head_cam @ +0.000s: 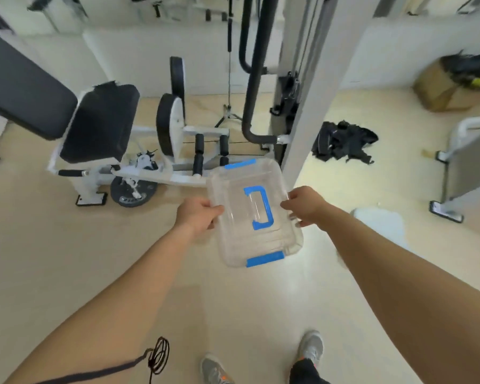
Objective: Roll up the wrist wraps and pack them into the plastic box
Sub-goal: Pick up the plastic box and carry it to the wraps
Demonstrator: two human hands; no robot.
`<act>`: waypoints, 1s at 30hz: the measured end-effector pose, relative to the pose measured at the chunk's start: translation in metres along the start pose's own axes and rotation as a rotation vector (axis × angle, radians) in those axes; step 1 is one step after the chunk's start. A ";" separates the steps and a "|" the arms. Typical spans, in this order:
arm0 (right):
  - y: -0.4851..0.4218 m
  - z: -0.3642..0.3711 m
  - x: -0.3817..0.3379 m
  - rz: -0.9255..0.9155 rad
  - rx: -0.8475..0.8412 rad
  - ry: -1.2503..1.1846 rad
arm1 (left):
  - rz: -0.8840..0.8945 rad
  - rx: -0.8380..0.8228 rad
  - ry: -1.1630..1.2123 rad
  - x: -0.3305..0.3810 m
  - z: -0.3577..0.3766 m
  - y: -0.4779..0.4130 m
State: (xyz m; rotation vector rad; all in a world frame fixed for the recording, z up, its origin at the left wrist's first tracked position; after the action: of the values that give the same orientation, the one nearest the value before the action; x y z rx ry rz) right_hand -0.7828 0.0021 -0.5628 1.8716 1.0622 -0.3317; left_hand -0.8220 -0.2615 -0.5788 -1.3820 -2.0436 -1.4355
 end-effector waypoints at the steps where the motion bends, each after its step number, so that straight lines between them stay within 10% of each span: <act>1: 0.004 -0.030 0.017 0.014 0.023 -0.032 | 0.031 -0.025 -0.022 0.027 0.022 0.005; 15: -0.037 -0.371 0.192 0.054 0.245 -0.201 | 0.353 -0.076 -0.464 0.317 0.327 0.015; 30: -0.280 -0.626 0.226 0.124 0.317 -0.152 | 0.459 -0.058 -0.448 0.578 0.533 -0.187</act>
State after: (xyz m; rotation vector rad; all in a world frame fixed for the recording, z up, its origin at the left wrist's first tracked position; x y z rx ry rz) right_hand -0.9913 0.6932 -0.5313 2.1429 0.8225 -0.5871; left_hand -1.1185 0.4891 -0.5387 -2.1800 -1.7411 -1.0614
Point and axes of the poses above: each hand's wrist, its own y-axis away from the middle knuckle, its own z-axis out of the palm, x = y × z, the point moved 4 cm from there along -y, towards the middle knuckle, and after that the axes turned 3 degrees about -z, right-handed, at the moved point
